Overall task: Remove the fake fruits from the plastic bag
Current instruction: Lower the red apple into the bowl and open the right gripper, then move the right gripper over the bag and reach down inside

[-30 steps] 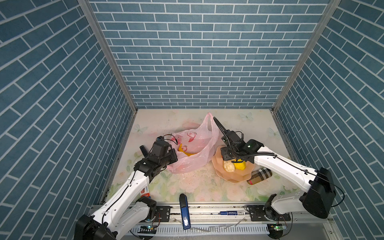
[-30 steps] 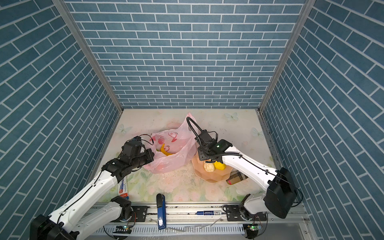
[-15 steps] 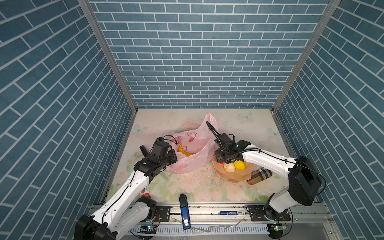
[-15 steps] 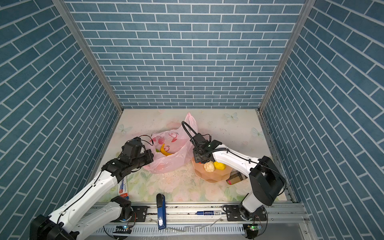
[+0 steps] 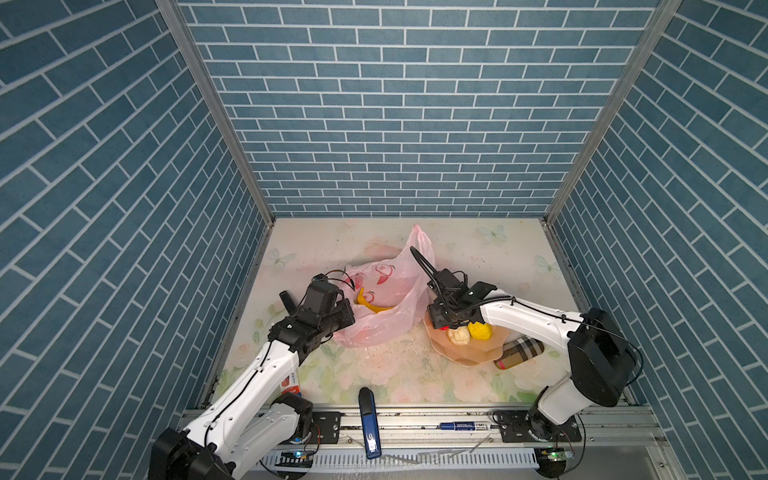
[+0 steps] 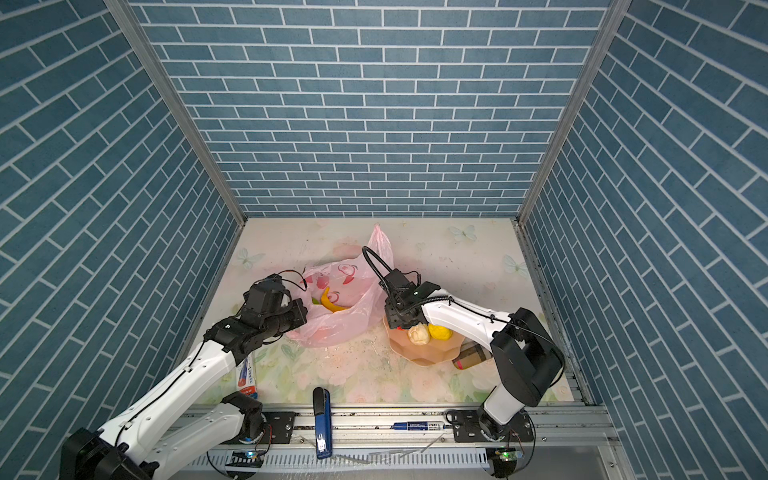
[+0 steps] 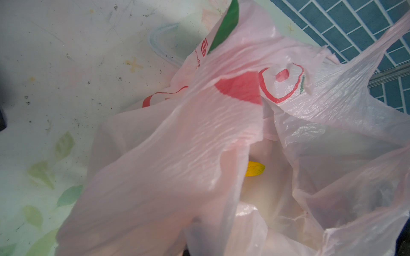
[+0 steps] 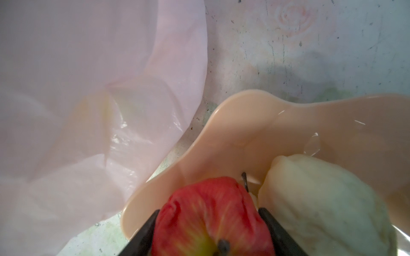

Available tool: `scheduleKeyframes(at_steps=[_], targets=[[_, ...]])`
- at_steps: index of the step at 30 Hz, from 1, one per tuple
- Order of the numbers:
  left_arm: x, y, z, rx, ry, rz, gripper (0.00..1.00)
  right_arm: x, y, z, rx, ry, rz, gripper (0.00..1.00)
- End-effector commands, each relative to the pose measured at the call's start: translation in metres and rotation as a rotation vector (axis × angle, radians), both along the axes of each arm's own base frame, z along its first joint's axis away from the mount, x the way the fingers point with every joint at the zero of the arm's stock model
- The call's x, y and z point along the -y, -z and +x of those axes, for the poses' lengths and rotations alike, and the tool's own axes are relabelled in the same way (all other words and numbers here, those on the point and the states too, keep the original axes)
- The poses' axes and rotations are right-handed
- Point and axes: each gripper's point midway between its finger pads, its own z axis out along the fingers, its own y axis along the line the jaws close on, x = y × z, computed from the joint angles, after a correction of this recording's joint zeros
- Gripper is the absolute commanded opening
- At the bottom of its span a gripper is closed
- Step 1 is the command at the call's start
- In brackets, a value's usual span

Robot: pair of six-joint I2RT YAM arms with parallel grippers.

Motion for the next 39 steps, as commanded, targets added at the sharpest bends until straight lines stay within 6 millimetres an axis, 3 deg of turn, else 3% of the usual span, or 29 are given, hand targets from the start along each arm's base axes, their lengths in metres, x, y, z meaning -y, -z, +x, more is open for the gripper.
scheduleKeyframes(at_steps=[1,8,13,17,18,24,27,31,34,39], targets=[[-0.002,0.001,0.001,0.002,-0.010,0.011,0.00,0.010,0.014,-0.005,-0.025,0.021,-0.034,0.72],[-0.003,0.002,-0.001,-0.001,-0.013,0.013,0.00,0.011,0.010,-0.005,-0.017,0.031,-0.031,0.81],[-0.005,-0.002,-0.002,-0.003,-0.005,0.028,0.00,0.010,-0.011,-0.003,0.009,0.032,-0.006,0.87],[-0.008,0.002,-0.011,-0.041,0.015,0.059,0.00,0.009,-0.040,-0.005,0.048,0.011,0.033,0.83],[-0.007,-0.006,-0.010,-0.034,0.021,0.057,0.00,0.009,-0.049,-0.005,0.062,0.002,0.042,0.81],[-0.006,-0.002,-0.032,-0.121,0.079,0.070,0.00,0.007,-0.117,-0.009,0.188,-0.112,0.066,0.72],[-0.005,0.007,-0.044,-0.172,0.103,0.066,0.00,-0.011,-0.147,-0.017,0.229,-0.220,0.098,0.68],[-0.010,0.021,-0.054,-0.217,0.091,0.073,0.00,-0.057,-0.171,-0.029,0.234,-0.378,0.176,0.63],[-0.018,0.026,-0.057,-0.221,0.052,0.096,0.00,-0.092,-0.163,-0.036,0.192,-0.468,0.194,0.58],[-0.041,0.035,-0.061,-0.227,-0.029,0.183,0.00,-0.146,-0.125,-0.051,0.077,-0.585,0.245,0.52]])
